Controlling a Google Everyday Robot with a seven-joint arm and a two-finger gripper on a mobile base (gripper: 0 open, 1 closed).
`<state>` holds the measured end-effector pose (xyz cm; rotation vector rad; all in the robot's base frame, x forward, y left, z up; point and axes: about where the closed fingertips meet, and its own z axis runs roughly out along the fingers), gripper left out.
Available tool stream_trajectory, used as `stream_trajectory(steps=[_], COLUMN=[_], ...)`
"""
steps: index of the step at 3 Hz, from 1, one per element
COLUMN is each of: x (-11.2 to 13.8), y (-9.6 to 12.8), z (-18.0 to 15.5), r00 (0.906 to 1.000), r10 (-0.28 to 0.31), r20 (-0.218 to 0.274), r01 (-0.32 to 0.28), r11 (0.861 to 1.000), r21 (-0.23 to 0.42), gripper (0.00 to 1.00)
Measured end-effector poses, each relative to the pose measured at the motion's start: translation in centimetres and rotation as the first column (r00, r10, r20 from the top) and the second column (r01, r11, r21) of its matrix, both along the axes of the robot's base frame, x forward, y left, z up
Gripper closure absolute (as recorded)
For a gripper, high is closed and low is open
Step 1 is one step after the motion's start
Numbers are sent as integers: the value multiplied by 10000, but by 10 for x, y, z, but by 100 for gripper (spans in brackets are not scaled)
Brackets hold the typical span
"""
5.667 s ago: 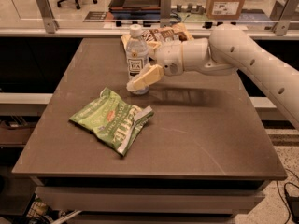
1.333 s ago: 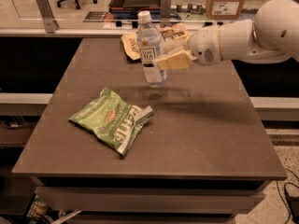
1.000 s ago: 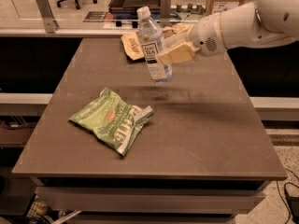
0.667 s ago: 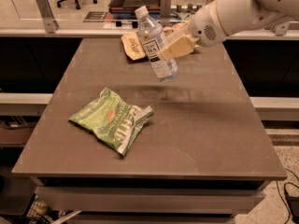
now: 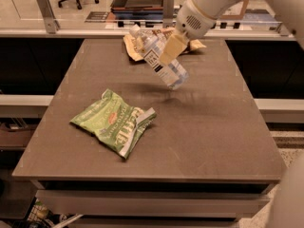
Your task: Knock blue plastic bottle over
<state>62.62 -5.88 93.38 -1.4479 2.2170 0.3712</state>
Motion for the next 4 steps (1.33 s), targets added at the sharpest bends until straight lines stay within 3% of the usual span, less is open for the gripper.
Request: stream_trajectory(steps=[1, 2, 3, 4], x=[1, 5, 13, 13], y=[10, 25, 44, 45], z=[-22, -45, -65, -65], r00=[9969, 9913, 9858, 9855], r10=[-12, 165, 697, 719], r20=[-788, -1304, -1526, -1535], r01=[-99, -435, -1003, -1027], r11=[9902, 9774, 9739, 9737], r21=[-1395, -2071, -2036, -2035], gripper=[100, 100, 100, 84])
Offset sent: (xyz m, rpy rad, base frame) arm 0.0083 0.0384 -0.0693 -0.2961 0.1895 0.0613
